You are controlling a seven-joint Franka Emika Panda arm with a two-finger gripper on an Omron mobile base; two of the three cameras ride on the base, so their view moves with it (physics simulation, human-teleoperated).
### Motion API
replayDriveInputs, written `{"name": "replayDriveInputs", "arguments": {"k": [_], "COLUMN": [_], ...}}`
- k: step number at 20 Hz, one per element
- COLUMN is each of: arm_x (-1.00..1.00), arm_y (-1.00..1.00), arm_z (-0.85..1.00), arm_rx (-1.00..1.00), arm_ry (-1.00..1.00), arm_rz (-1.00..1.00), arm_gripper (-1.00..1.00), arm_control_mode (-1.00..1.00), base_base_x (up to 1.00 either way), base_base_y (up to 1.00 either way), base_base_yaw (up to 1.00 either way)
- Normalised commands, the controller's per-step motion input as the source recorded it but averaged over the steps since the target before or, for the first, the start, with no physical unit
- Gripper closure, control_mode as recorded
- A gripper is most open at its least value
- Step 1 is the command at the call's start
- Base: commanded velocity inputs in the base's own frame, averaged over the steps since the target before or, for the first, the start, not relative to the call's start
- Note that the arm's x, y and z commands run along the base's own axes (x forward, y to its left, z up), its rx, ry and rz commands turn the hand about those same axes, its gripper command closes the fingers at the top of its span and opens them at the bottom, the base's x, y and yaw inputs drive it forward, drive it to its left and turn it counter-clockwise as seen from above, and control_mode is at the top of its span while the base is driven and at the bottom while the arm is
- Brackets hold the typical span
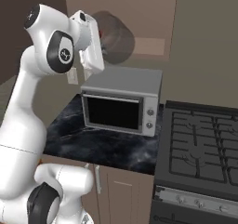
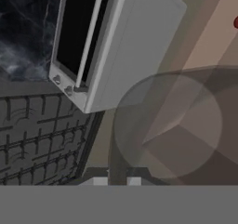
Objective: Pick the candle and jar from the dining table and place them in the open cabinet. Close the cabinet after placing the objects.
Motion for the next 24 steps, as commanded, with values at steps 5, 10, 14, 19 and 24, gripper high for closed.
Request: {"name": "replayDriveInputs", "arguments": {"k": [5,10,14,19,24], "arm_x": [0.44,0.49,0.54,0.51,0.57], "arm_y": [-0.09,-0.10,-0.12,-0.14,-0.15], "arm_z": [0.00,0.00,0.00,-0.01,-0.05], "arm_rx": [-0.03,0.00,0.00,0.00,0.00], "arm_ry": [0.00,0.00,0.00,0.01,0.03], "arm_rz": [0.00,0.00,0.00,0.00,0.01], "arm_gripper": [1.00,1.00,1.00,1.00,1.00], "arm_control_mode": [-1.00,-1.00,-1.00,-1.00,-1.00], "base_base_x": [0.00,0.00,0.00,0.00,0.00], "base_base_y": [0.00,0.00,0.00,0.00,0.00], "base_base_yaw": [0.00,0.00,0.00,0.00,0.00]}}
